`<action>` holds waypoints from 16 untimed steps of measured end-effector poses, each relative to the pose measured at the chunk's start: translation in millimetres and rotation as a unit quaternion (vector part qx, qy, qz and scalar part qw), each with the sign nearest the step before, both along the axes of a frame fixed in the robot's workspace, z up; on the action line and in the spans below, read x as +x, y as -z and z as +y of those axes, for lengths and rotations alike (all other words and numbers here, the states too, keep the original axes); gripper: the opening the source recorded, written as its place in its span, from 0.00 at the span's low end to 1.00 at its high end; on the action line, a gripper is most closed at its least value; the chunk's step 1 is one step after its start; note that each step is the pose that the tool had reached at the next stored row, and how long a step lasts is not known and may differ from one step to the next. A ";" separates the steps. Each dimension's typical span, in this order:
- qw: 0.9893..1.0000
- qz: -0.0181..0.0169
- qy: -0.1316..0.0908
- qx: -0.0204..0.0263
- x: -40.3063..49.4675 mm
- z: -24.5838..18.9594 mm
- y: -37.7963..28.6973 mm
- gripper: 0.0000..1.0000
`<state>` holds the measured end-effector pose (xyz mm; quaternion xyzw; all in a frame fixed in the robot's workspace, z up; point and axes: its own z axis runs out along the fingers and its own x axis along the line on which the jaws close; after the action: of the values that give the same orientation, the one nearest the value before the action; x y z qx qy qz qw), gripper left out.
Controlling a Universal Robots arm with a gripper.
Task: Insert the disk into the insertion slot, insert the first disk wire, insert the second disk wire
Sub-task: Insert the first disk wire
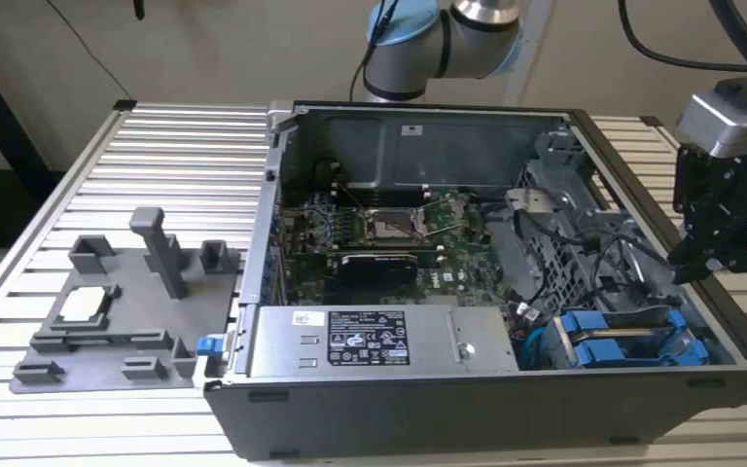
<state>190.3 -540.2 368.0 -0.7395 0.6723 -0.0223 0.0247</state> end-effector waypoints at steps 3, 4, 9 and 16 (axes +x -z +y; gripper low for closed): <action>1.000 0.000 0.000 -0.005 1.0 0.3 0.2 0.26; 1.000 0.000 0.000 -0.006 0.9 0.3 0.3 0.26; 1.000 -0.002 0.000 -0.018 1.1 0.5 3.3 0.26; 1.000 -0.002 0.000 -0.014 1.0 0.5 5.4 0.26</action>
<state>191.3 -539.6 362.6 -0.7398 0.6718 -0.0337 0.0159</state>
